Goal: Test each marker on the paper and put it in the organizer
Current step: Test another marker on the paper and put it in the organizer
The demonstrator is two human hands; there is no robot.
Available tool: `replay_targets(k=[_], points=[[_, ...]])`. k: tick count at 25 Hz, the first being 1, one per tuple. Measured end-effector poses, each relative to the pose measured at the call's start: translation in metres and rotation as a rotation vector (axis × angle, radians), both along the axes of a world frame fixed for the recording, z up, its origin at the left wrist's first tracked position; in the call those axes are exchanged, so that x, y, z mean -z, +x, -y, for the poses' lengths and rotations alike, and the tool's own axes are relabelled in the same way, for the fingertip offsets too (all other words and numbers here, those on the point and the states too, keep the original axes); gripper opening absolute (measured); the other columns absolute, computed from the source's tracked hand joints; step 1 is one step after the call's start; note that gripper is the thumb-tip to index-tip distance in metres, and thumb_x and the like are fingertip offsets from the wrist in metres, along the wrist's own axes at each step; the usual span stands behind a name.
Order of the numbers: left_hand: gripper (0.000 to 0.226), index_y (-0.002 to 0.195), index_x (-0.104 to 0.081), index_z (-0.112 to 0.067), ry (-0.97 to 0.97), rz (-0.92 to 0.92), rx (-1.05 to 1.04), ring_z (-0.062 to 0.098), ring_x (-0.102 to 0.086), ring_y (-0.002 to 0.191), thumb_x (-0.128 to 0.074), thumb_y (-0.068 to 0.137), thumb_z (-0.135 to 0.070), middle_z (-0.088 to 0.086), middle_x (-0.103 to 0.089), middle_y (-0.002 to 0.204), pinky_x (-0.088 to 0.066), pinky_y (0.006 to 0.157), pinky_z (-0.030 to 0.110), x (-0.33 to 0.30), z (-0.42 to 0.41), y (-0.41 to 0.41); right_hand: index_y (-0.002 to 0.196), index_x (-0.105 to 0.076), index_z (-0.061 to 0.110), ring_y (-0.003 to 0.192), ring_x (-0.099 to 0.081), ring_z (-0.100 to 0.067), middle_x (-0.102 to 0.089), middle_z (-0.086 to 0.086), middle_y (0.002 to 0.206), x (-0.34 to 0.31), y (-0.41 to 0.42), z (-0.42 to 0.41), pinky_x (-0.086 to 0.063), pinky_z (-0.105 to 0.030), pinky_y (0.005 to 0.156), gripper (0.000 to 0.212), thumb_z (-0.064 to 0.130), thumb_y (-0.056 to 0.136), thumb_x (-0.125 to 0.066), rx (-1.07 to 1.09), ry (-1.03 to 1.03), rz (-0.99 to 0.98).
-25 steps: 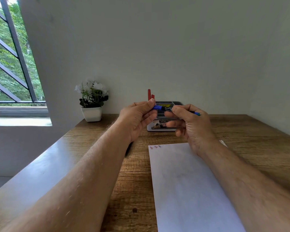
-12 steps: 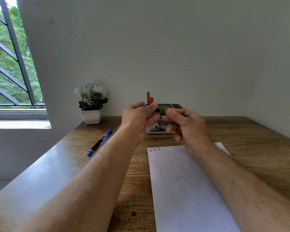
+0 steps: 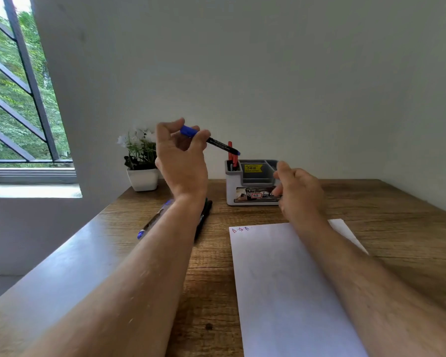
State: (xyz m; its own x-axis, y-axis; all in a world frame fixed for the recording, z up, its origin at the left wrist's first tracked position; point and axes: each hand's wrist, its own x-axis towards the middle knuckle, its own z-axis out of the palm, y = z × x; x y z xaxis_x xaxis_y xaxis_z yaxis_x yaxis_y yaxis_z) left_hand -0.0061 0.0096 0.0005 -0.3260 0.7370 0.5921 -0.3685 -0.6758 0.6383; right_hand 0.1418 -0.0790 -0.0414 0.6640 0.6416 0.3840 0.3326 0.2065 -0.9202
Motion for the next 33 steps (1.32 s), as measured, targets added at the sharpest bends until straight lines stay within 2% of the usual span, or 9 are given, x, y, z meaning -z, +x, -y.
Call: replay_targets(k=[4, 7, 10, 12, 16, 21, 26, 29, 33], points=[[0.033, 0.099, -0.06, -0.027, 0.077, -0.123, -0.115, 0.006, -0.069, 0.08, -0.078, 0.08, -0.007, -0.011, -0.069, 0.085, -0.059, 0.083, 0.032, -0.002, -0.006, 0.015, 0.091, -0.067, 0.018, 0.063, -0.058, -0.001, -0.061, 0.011, 0.071, 0.005, -0.004, 0.003, -0.037, -0.007, 0.046, 0.034, 0.047, 0.098, -0.05, 0.031, -0.065, 0.412], [0.033, 0.112, -0.064, -0.021, 0.105, -0.267, -0.147, -0.008, -0.065, 0.078, -0.073, 0.084, -0.007, -0.005, -0.069, 0.097, -0.052, 0.073, 0.009, -0.007, -0.01, 0.025, 0.091, -0.068, 0.017, 0.06, -0.055, 0.003, -0.057, 0.016, 0.069, 0.007, -0.005, 0.003, -0.04, -0.003, 0.052, 0.033, 0.045, 0.098, -0.051, 0.007, -0.08, 0.57], [0.039, 0.123, -0.064, -0.023, 0.118, -0.456, -0.145, -0.004, -0.064, 0.082, -0.07, 0.087, -0.009, 0.0, -0.065, 0.111, -0.048, 0.069, 0.004, -0.011, -0.018, 0.036, 0.089, -0.067, 0.018, 0.061, -0.054, 0.004, -0.06, 0.012, 0.072, 0.008, -0.007, 0.003, -0.037, -0.007, 0.049, 0.033, 0.045, 0.099, -0.051, 0.01, -0.102, 0.657], [0.043, 0.128, -0.062, -0.024, 0.085, -0.604, -0.157, 0.002, -0.065, 0.083, -0.07, 0.088, -0.011, -0.001, -0.064, 0.114, -0.05, 0.069, 0.005, -0.011, -0.026, 0.044, 0.091, -0.068, 0.019, 0.064, -0.056, 0.002, -0.063, 0.01, 0.075, 0.007, -0.007, 0.003, -0.034, -0.008, 0.052, 0.033, 0.046, 0.098, -0.05, 0.016, -0.113, 0.687], [0.048, 0.131, -0.06, -0.025, 0.01, -0.839, -0.23, 0.012, -0.064, 0.097, -0.073, 0.086, -0.016, 0.002, -0.065, 0.118, -0.057, 0.088, 0.034, -0.005, -0.042, 0.053, 0.092, -0.066, 0.019, 0.07, -0.058, -0.001, -0.063, 0.01, 0.079, 0.008, -0.006, 0.002, -0.034, -0.007, 0.053, 0.032, 0.047, 0.098, -0.051, 0.019, -0.119, 0.712], [0.056, 0.135, -0.058, -0.021, -0.013, -1.067, -0.282, 0.017, -0.064, 0.107, -0.077, 0.082, -0.021, 0.004, -0.066, 0.125, -0.054, 0.093, 0.032, 0.001, -0.052, 0.056, 0.091, -0.066, 0.019, 0.072, -0.062, -0.004, -0.065, 0.007, 0.078, 0.01, -0.004, -0.005, -0.039, -0.012, 0.053, 0.036, 0.05, 0.097, -0.05, 0.032, -0.107, 0.719], [0.046, 0.121, -0.064, -0.013, -0.075, -1.197, -0.341, 0.019, -0.066, 0.093, -0.078, 0.081, -0.031, 0.009, -0.069, 0.113, -0.052, 0.073, 0.026, -0.005, -0.047, 0.056, 0.093, -0.066, 0.019, 0.073, -0.06, -0.003, -0.064, 0.008, 0.082, 0.01, -0.001, -0.007, -0.037, -0.008, 0.053, 0.036, 0.051, 0.096, -0.05, 0.043, -0.129, 0.713], [0.038, 0.116, -0.066, -0.009, -0.109, -1.127, -0.373, 0.022, -0.068, 0.095, -0.076, 0.084, -0.026, 0.01, -0.069, 0.11, -0.057, 0.078, 0.032, -0.012, -0.038, 0.051, 0.093, -0.066, 0.019, 0.07, -0.058, -0.001, -0.064, 0.008, 0.083, 0.01, 0.001, -0.006, -0.034, -0.007, 0.052, 0.036, 0.052, 0.097, -0.05, 0.059, -0.153, 0.703], [0.025, 0.088, -0.07, -0.012, -0.229, -1.123, -0.35, 0.015, -0.071, 0.077, -0.083, 0.075, -0.03, 0.002, -0.072, 0.081, -0.053, 0.06, 0.025, -0.023, -0.031, 0.032, 0.09, -0.064, 0.021, 0.063, -0.051, 0.004, -0.062, 0.008, 0.08, 0.008, 0.001, -0.002, -0.031, -0.009, 0.052, 0.033, 0.05, 0.097, -0.05, 0.044, -0.182, 0.686]])
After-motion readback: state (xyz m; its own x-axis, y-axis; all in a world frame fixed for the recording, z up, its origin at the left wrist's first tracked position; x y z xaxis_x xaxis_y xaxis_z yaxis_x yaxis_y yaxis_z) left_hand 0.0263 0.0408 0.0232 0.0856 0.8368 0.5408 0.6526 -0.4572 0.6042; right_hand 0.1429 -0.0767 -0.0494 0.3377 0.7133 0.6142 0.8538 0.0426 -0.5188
